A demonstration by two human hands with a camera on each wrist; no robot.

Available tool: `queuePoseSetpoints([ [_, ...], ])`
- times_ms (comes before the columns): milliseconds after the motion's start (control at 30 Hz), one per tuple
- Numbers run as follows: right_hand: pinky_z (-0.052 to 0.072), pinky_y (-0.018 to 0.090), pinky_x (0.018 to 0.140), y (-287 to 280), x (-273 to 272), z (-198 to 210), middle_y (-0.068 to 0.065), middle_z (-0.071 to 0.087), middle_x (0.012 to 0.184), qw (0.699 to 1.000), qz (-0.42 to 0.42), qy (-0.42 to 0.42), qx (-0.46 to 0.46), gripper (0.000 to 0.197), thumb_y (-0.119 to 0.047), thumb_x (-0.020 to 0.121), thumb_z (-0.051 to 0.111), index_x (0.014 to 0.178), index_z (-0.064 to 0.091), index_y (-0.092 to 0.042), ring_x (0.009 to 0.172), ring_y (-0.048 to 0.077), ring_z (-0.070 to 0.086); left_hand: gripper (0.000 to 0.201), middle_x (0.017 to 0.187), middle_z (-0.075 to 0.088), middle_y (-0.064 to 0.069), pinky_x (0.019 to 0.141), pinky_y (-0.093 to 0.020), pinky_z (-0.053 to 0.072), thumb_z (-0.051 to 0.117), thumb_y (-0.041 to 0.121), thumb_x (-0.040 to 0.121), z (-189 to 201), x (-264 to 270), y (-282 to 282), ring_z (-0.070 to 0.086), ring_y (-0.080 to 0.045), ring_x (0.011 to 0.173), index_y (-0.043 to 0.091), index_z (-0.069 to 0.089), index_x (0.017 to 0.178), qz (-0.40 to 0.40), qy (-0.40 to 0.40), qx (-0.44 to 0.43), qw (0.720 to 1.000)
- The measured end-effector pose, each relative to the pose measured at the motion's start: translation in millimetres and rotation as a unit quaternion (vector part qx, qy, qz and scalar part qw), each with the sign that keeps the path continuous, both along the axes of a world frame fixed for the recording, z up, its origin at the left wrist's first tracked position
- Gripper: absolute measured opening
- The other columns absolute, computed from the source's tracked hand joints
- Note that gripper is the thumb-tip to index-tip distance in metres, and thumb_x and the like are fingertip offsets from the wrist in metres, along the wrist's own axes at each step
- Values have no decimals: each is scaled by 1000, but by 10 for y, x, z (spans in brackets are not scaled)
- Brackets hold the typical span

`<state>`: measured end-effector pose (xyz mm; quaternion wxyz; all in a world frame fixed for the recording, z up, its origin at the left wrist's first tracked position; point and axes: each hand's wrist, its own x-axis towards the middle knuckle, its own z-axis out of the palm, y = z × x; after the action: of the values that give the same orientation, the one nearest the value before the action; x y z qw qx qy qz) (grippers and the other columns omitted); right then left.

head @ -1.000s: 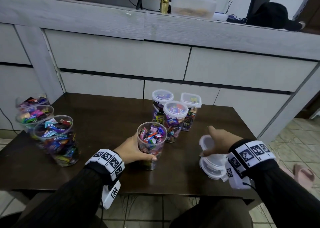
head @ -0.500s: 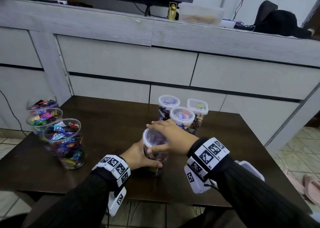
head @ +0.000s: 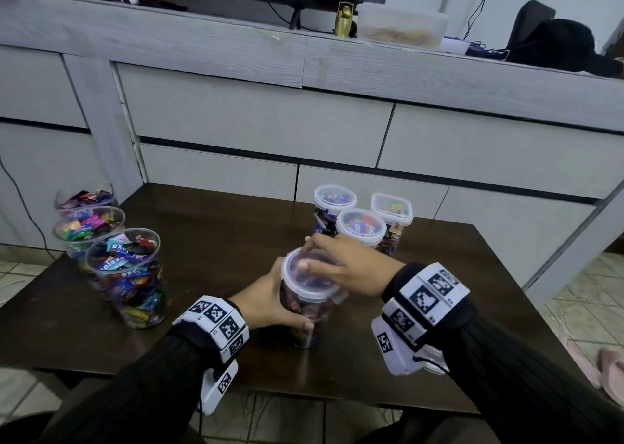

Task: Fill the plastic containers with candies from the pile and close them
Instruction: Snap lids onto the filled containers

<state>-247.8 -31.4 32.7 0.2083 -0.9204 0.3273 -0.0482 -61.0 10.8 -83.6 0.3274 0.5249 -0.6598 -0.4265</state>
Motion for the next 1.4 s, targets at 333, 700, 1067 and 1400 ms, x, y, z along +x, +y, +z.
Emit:
queuePoseSetpoints([
  [333, 27, 27, 113, -58, -412, -203, -2, 32, 152, 999, 3, -34, -30, 83, -59, 72, 71, 135, 38, -17, 138, 8, 29, 69, 115, 63, 26, 91, -10, 45, 86, 36, 63, 35, 116, 22, 60, 5, 110, 42, 45, 119, 9, -32, -31, 999],
  [700, 46, 26, 95, 173, -264, -374, -11, 54, 124, 990, -69, -121, -20, 66, -69, 65, 67, 109, 39, -29, 115, 5, 50, 94, 122, 59, 21, 99, -23, 46, 92, 59, 43, -30, -81, 19, 54, 12, 113, 47, 38, 120, 46, -26, -26, 998],
  [1067, 45, 25, 76, 179, -257, -359, -6, 60, 102, 979, -125, -162, -3, 49, -65, 77, 60, 101, 48, -24, 90, 6, 57, 104, 132, 55, 15, 108, -27, 41, 92, 47, 49, 0, -89, 101, 51, 5, 122, 39, 33, 134, 33, 50, -4, 998],
  [1400, 36, 21, 103, 51, -552, -256, -10, 41, 146, 994, 5, -109, -4, 51, -49, 72, 77, 111, 48, -32, 134, -3, 33, 106, 134, 55, 15, 111, -29, 37, 96, 34, 51, -60, -165, -42, 48, -1, 129, 46, 33, 135, -3, 64, -2, 998],
])
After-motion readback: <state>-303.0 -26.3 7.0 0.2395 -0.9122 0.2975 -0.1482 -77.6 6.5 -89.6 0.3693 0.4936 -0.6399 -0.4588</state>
